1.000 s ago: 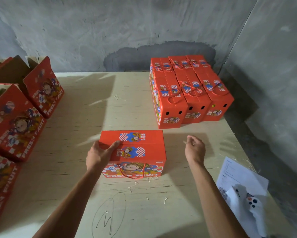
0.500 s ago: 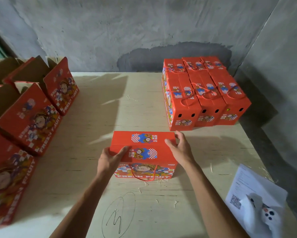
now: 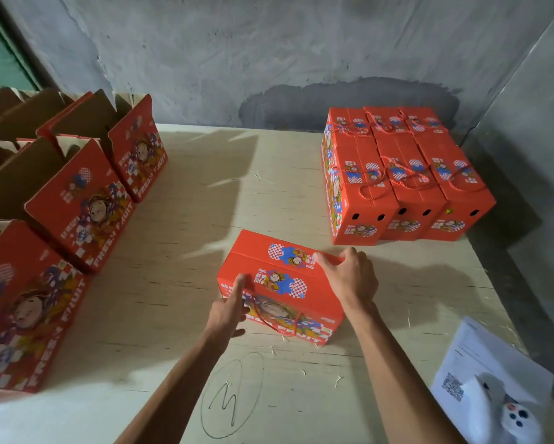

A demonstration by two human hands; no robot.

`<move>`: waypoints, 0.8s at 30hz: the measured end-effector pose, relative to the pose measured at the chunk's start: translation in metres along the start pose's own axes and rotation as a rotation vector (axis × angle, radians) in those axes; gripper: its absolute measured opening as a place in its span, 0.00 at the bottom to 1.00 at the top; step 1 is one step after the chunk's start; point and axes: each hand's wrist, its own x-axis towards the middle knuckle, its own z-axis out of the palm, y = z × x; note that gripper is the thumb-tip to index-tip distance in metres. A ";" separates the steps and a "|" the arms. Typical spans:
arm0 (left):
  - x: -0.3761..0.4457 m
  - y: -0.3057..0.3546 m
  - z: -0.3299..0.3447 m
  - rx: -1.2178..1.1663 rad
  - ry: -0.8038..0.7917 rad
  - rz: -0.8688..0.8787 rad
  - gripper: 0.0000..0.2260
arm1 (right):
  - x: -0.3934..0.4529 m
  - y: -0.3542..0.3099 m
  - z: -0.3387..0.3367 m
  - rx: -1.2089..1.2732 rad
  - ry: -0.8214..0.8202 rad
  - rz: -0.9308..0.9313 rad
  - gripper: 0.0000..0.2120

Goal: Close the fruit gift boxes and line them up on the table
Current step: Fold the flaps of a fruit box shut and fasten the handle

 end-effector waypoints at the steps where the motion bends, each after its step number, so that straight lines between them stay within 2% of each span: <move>1: 0.005 0.005 -0.002 -0.018 0.013 0.005 0.40 | -0.001 0.002 -0.003 -0.024 0.005 0.017 0.35; 3: 0.017 0.014 -0.004 -0.025 0.024 0.009 0.37 | -0.004 0.007 -0.008 -0.093 -0.046 0.024 0.38; 5: 0.027 0.022 -0.002 0.033 -0.018 0.022 0.30 | -0.010 0.013 -0.008 -0.142 -0.174 -0.037 0.39; 7: 0.032 0.028 0.004 0.097 -0.072 0.104 0.21 | -0.022 0.014 -0.004 -0.059 -0.371 -0.031 0.41; 9: 0.032 0.034 0.006 0.160 -0.057 0.212 0.17 | -0.036 0.014 0.004 0.072 -0.501 0.015 0.43; 12: 0.033 0.036 -0.002 0.207 -0.031 0.256 0.21 | -0.048 0.010 0.016 0.353 -0.522 0.134 0.40; 14: 0.035 0.032 -0.007 0.210 -0.050 0.238 0.31 | -0.050 0.009 0.022 0.646 -0.556 0.298 0.33; 16: 0.031 0.028 -0.008 0.226 -0.035 0.211 0.33 | -0.046 0.008 0.025 0.858 -0.638 0.387 0.24; 18: 0.024 0.025 -0.009 0.229 -0.011 0.202 0.34 | -0.044 0.004 0.024 0.997 -0.598 0.398 0.13; 20: 0.019 0.026 -0.011 0.239 0.006 0.226 0.34 | -0.039 -0.002 0.020 1.077 -0.484 0.373 0.07; 22: 0.013 0.038 -0.009 0.279 0.016 0.292 0.28 | -0.032 -0.011 0.011 1.085 -0.369 0.281 0.08; 24: 0.000 0.068 -0.001 0.311 0.009 0.384 0.22 | -0.024 -0.033 -0.004 1.024 -0.336 0.138 0.13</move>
